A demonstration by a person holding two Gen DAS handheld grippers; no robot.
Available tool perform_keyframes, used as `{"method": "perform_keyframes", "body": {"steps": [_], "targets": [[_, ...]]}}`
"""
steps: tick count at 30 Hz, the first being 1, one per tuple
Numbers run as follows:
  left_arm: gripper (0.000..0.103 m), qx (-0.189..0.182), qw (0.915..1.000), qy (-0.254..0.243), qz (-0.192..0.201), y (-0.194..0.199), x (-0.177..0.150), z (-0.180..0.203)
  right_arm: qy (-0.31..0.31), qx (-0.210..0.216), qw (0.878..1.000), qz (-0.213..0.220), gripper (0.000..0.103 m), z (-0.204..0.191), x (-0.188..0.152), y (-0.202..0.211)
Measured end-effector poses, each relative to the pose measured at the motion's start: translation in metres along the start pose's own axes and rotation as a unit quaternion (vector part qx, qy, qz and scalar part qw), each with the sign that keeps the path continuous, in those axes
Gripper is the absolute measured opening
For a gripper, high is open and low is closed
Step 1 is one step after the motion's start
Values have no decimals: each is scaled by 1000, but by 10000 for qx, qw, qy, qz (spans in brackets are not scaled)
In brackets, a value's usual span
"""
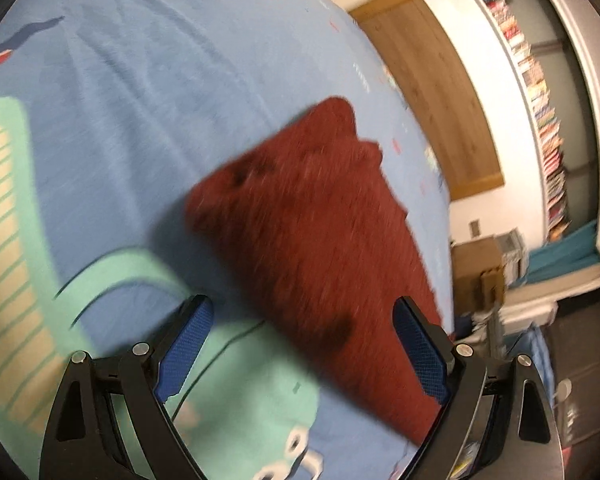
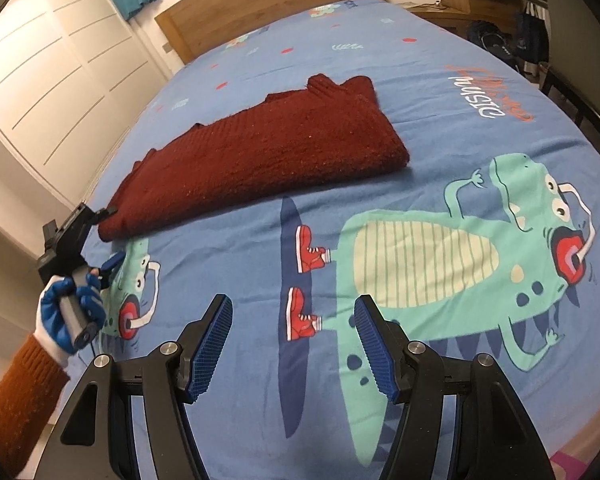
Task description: Fold small clothes
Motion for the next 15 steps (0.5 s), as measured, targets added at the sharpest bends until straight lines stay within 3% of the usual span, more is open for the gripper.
{"method": "perform_keyframes", "body": {"steps": [7,12,15], "targets": [[85,-533,9971,423,326,-22,34,-3,86,153,9998,-65,65,-8,12,-16],[42,-816,9922,844,429,-28,47,-16,42,219,9997,-125,65,-6,15,-26],[30,-859,9892,1084,487,-24,52,-28,-65,288,9994,-160,65,-1,16,-31]]}}
Point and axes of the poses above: each gripper's, at about its wrist camera, not at the fingertips, and y roughly against the way its jaws point, z to its right, x to its top, the point moved 7 cm from there along -y, roughly the way its jaws point, and after that the axes turned 15 degrees about -x, right-handed, at the moved point
